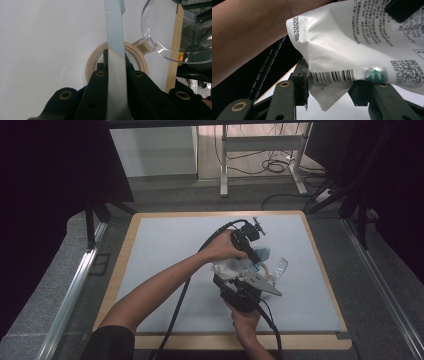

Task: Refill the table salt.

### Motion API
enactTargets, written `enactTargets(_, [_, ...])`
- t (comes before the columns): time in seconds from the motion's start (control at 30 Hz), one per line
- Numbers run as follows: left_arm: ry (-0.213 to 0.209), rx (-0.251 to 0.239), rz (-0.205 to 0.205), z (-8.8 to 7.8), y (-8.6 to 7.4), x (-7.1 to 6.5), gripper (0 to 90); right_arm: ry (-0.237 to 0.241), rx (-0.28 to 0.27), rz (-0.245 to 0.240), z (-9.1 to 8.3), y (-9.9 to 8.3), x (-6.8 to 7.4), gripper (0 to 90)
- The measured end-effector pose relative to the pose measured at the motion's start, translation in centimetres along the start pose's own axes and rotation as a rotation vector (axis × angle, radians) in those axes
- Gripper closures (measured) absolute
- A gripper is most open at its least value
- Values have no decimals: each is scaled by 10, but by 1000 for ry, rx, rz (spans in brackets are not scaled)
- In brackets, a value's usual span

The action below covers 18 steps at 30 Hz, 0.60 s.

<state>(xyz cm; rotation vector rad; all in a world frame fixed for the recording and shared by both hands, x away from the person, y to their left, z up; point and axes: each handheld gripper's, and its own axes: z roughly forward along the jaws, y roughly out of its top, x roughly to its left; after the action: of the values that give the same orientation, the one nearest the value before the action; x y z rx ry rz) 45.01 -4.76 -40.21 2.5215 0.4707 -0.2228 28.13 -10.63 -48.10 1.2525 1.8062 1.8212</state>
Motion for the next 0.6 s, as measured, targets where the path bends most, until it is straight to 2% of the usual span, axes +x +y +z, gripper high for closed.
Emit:
enactTargets(0.47, [-10, 4, -2, 1, 0, 2, 896, -11, -4, -15, 1, -1, 1, 567])
enactTargets(0.6, [-25, 3, -2, 1, -1, 2, 896, -24, -17, -26, 1, -2, 4, 567])
